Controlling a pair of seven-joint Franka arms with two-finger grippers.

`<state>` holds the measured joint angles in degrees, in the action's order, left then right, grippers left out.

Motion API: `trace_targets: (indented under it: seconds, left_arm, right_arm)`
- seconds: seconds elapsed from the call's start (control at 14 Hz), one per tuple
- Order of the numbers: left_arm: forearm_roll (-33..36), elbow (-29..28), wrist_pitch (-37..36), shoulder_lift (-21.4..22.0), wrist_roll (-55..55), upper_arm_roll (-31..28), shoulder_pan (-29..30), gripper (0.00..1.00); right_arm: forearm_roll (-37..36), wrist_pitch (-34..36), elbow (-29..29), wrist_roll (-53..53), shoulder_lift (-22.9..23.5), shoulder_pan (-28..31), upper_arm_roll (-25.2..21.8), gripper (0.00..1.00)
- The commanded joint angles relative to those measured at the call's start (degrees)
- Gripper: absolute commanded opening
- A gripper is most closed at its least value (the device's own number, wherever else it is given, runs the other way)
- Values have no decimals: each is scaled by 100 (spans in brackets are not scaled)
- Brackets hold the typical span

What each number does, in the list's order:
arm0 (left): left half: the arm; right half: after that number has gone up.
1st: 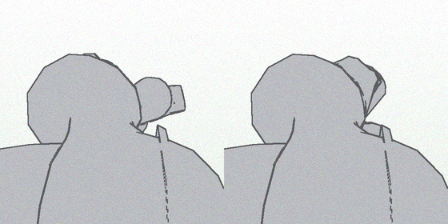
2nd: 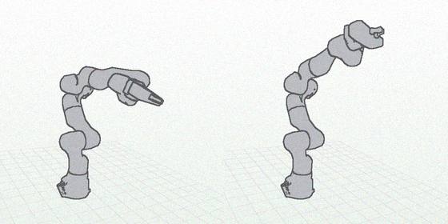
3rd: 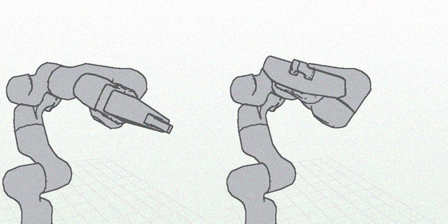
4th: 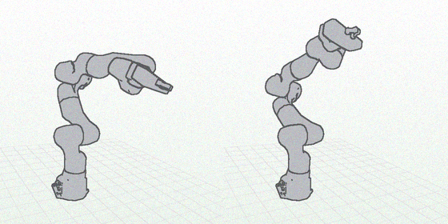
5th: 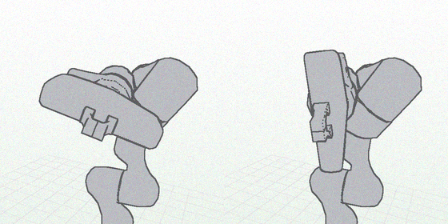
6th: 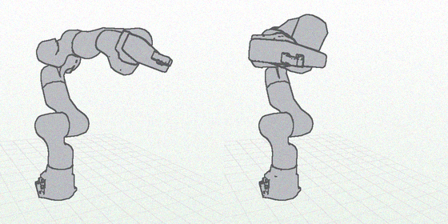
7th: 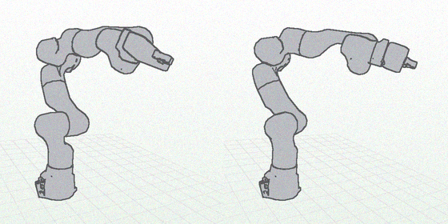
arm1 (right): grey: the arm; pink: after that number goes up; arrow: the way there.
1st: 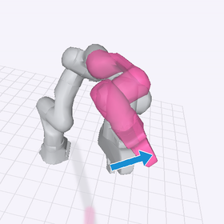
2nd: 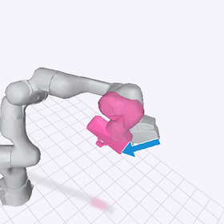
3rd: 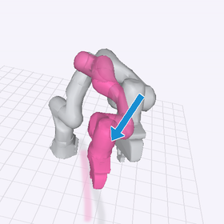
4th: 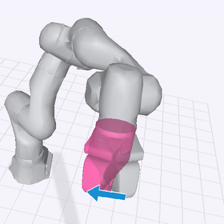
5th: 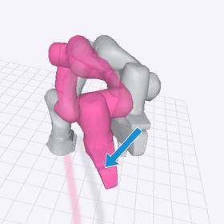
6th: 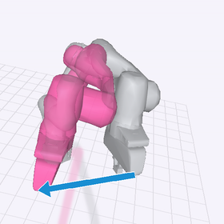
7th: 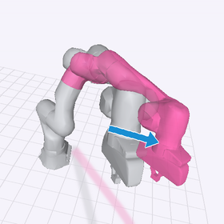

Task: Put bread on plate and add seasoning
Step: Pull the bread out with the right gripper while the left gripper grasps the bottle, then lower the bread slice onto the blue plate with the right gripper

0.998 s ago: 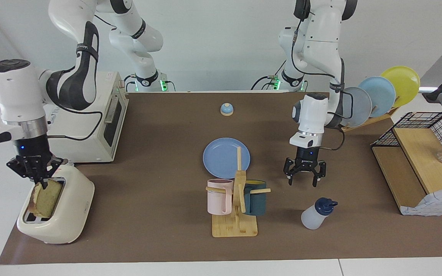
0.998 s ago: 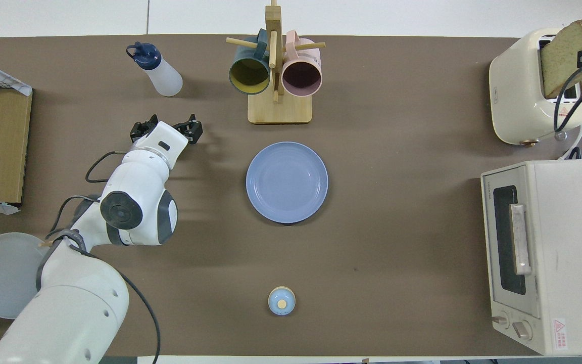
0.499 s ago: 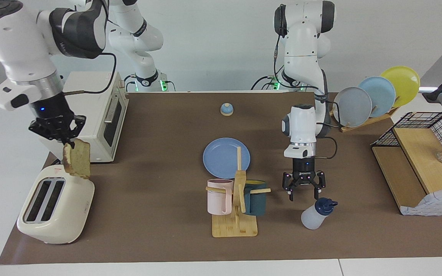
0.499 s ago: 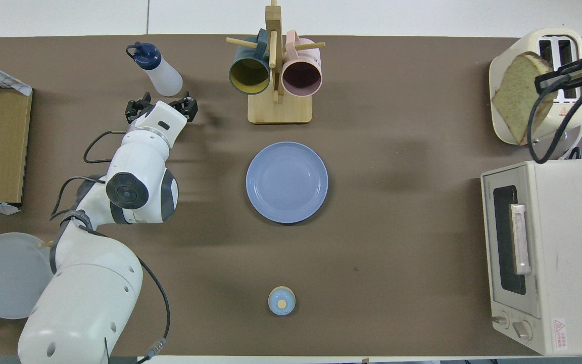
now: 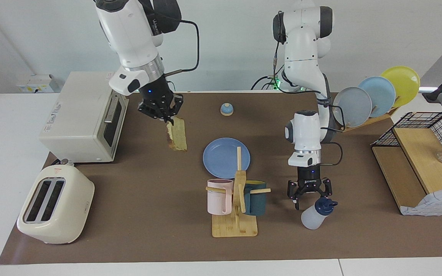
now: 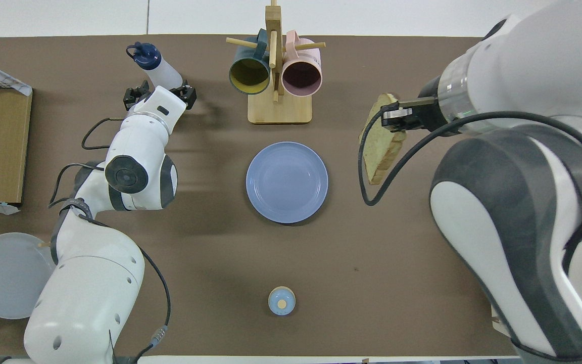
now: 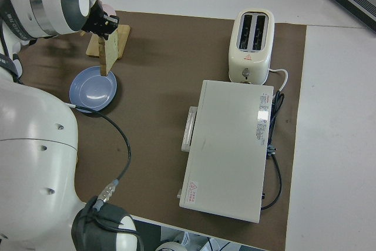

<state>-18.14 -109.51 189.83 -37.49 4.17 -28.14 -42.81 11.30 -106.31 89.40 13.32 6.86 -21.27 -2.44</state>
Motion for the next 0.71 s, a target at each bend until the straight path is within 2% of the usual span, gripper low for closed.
trace_targets:
  seconds: [0.0, 0.29, 0.36, 0.5, 0.57, 0.64]
  left_arm:
    - [-58, 422, -175, -347, 31, -69, 53, 100]
    - [-32, 711, -402, -382, 31, -69, 255, 100]
    - [-23, 747, -438, -408, 31, -69, 264, 100]
    - [-119, 782, -255, -801, 75, -60, 203, 100]
    - [-467, 1043, 68, -1195, 119, -60, 177, 100]
    - [-662, 1202, 228, -1286, 110, -43, 211, 100]
  right_arm:
    - [643, -1213, 1533, 39, -528, -297, -11, 0]
    - [1821, -2619, 2141, 66, -256, -772, -3, 0]
    - [1875, -3041, 2230, 40, -160, -904, -3, 0]
    - [1920, -3596, 2371, 83, 68, -1220, -11, 0]
    - [1929, -3877, 2415, 101, 165, -1361, -3, 0]
    - [1929, -4019, 2511, 109, 184, -1423, -3, 0]
